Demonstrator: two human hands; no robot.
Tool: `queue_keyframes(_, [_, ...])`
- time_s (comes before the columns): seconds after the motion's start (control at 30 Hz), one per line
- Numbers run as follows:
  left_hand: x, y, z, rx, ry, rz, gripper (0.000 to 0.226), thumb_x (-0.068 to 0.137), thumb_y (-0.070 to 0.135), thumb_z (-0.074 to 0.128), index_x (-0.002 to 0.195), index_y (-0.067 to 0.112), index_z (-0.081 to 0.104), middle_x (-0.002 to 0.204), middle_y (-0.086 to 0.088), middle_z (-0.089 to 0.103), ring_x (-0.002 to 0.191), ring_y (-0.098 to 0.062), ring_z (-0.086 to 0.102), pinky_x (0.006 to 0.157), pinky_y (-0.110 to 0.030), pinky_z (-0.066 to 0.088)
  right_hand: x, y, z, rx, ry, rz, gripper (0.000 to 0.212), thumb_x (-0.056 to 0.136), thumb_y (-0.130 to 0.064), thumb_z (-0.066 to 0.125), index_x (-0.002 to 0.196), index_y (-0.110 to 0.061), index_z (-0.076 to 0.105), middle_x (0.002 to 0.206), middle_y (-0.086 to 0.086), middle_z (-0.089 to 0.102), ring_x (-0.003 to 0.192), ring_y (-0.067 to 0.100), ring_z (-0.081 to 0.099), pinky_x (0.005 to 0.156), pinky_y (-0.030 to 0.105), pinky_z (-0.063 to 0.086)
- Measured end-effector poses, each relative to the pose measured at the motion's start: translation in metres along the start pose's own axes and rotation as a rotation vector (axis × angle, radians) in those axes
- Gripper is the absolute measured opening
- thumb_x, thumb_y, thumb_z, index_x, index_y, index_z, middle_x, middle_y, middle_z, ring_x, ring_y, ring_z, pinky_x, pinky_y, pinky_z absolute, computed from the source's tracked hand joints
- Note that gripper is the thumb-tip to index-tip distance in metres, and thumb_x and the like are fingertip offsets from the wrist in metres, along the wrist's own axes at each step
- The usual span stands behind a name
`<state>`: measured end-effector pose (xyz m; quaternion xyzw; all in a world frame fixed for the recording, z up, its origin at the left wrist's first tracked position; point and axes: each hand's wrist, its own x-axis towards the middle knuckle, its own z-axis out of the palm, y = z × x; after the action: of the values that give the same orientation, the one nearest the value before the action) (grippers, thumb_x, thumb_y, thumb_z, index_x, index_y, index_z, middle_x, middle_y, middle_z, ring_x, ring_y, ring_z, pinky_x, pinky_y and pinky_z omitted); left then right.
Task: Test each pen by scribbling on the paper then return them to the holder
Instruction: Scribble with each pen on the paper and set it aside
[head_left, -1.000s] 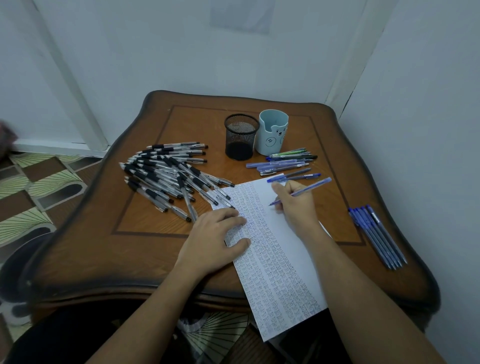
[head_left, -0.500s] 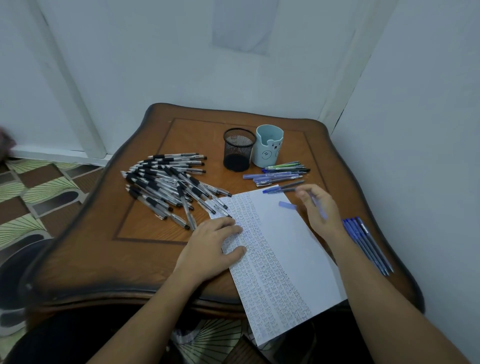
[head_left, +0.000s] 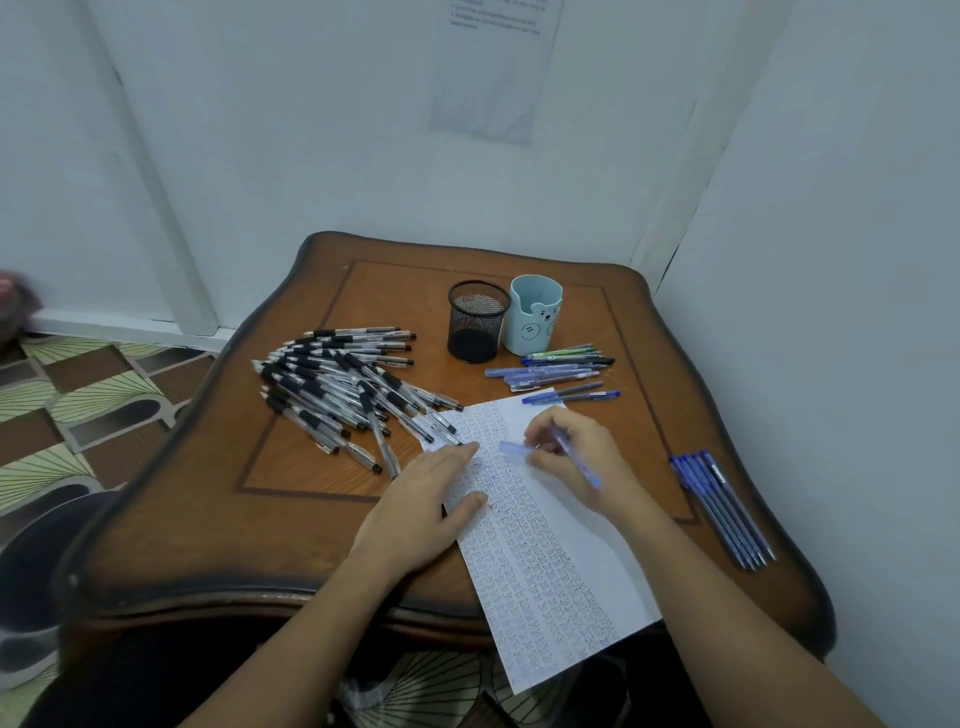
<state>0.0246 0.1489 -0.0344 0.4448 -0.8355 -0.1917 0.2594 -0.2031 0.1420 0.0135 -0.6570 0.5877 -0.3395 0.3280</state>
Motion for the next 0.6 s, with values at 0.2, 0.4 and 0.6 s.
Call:
queue_keyframes(0.2, [-0.003,0.0,0.001,-0.075,0.136,0.021,0.059,0.091,0.053,0.042,0.135,0.016,0.055,0.13,0.005,0.06,0.12,-0.008,0.052,0.102,-0.029,0.043,-0.016,-0.017,0.03,0.332,-0.095,0.03,0.02,0.079,0.009,0.073,0.089,-0.005,0.063,0.085,0.013,0.07,0.073,0.021,0.068,0.072,0.035,0.059])
queue_keyframes(0.4, [-0.006,0.0,-0.001,-0.063,0.272,0.08,0.032,0.093,0.037,0.047,0.107,0.018,0.069,0.096,0.012,0.068,0.086,-0.006,0.06,0.072,-0.03,0.053,-0.019,-0.026,0.04,0.401,-0.016,0.08,0.015,0.097,-0.005,0.057,0.098,-0.013,0.07,0.09,0.01,0.071,0.079,0.024,0.066,0.066,0.032,0.055])
queue_keyframes(0.6, [-0.007,0.0,-0.001,-0.077,0.339,0.078,0.029,0.095,0.037,0.046,0.108,0.02,0.065,0.101,0.008,0.07,0.093,-0.006,0.062,0.076,-0.025,0.051,-0.021,-0.023,0.03,0.576,0.116,0.21,0.017,0.093,0.004,0.041,0.087,-0.008,0.052,0.065,0.005,0.053,0.06,0.017,0.044,0.054,0.031,0.039])
